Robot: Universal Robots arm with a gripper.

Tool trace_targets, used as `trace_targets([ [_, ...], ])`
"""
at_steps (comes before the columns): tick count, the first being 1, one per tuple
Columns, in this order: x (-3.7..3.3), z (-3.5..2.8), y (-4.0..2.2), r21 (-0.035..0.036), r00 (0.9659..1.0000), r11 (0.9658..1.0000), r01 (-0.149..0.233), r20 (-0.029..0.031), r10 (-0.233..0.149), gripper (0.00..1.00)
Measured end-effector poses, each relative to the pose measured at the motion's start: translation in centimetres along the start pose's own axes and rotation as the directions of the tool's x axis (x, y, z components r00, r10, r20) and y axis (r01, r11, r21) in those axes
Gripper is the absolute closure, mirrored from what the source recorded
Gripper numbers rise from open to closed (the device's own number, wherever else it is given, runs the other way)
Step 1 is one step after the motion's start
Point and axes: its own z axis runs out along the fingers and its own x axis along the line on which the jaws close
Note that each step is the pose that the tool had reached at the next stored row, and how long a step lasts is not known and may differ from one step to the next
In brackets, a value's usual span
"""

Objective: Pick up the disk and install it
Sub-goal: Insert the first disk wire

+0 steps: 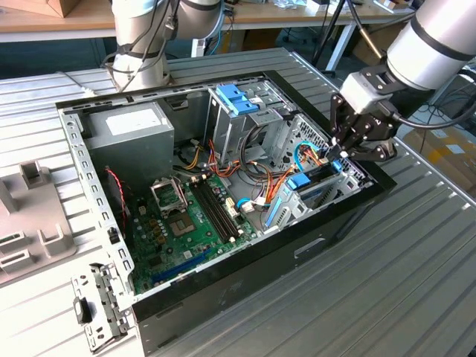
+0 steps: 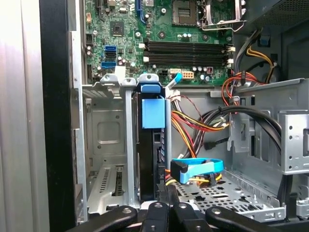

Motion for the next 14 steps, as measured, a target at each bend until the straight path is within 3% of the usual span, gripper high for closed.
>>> trace_targets([
  [6,-0.06,-0.24,-0.52,-0.0002,1.0000,1.0000,0.000,0.0002,0.000,0.89],
  [14,-0.06,-0.26,-0.59,-0.0001,1.0000,1.0000,0.000,0.0002,0.000,0.89],
])
